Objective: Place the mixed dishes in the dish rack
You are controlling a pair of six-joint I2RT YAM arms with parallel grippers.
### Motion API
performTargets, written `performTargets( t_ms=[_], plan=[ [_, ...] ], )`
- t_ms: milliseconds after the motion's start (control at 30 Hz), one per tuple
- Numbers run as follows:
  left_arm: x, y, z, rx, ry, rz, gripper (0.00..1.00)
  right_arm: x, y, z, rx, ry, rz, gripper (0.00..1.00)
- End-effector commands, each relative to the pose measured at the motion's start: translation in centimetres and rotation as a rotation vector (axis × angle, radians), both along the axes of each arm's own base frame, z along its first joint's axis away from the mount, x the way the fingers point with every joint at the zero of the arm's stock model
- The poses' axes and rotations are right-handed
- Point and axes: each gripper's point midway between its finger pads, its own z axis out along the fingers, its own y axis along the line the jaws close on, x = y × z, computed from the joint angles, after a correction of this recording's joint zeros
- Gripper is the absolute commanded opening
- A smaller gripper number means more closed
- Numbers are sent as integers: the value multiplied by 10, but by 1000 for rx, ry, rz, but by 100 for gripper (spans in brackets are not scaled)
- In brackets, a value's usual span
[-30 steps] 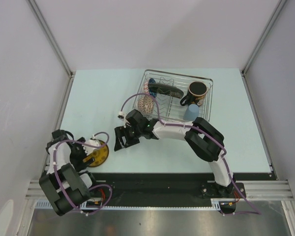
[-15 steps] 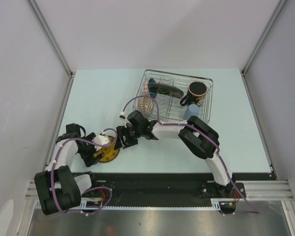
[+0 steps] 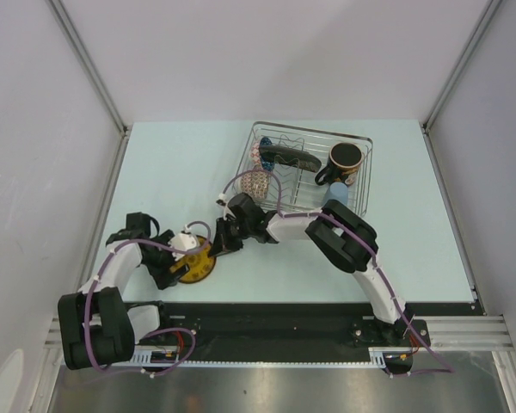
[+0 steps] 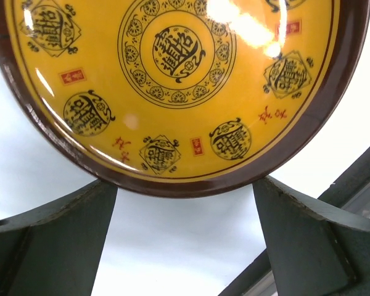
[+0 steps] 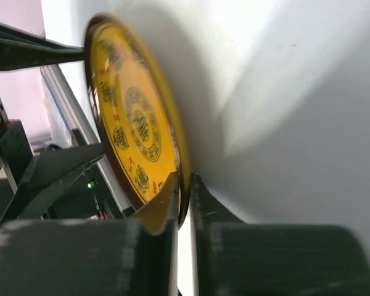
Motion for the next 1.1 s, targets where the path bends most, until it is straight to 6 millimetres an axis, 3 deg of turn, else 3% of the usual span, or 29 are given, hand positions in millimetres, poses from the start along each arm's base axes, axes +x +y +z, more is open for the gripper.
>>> performTargets(
  t_ms=[0, 200, 233, 267, 300, 333, 367, 400, 433, 467, 500, 533, 633, 833, 933, 1067],
  plan=[
    [10, -16, 0, -67, -33, -17, 95, -10, 3, 1, 8, -36, 46, 0],
    [25, -22, 34, -125, -71, 25, 94, -16, -13, 26, -64, -179, 77, 0],
    [38, -18, 54, -143, -116, 62, 94, -16, -19, 27, -102, -210, 67, 0],
    [43, -23, 67, -202, -134, 71, 94, -14, -22, 50, -91, -261, 60, 0],
    [41, -24, 77, -235, -120, 93, 95, -16, -30, 53, -128, -314, 85, 0],
    [56, -18, 101, -268, -163, 138, 96, -8, -37, 62, -157, -377, 56, 0],
    [61, -16, 112, -298, -167, 158, 96, -8, -41, 84, -149, -437, 53, 0],
    [59, -23, 123, -368, -147, 171, 97, -7, -50, 92, -177, -484, 63, 0],
    [70, -14, 144, -391, -185, 208, 97, 1, -58, 100, -205, -533, 37, 0],
    [74, -13, 149, -422, -175, 229, 98, 4, -64, 109, -218, -566, 29, 0],
    [74, -18, 159, -490, -163, 241, 98, 4, -75, 135, -211, -612, 11, 0],
    [80, -11, 173, -512, -188, 276, 99, 14, -85, 144, -243, -685, -7, 0],
    [85, -13, 187, -607, -171, 312, 100, 28, -117, 194, -280, -854, -74, 0],
    [85, -17, 186, -648, -163, 334, 100, 62, -201, 283, -384, -1137, -267, 0],
    [87, -17, 186, -647, -173, 339, 100, 79, -239, 308, -498, -1251, -344, 0],
    [89, -17, 190, -653, -183, 346, 100, 105, -275, 314, -760, -1388, -378, 0]
  ],
)
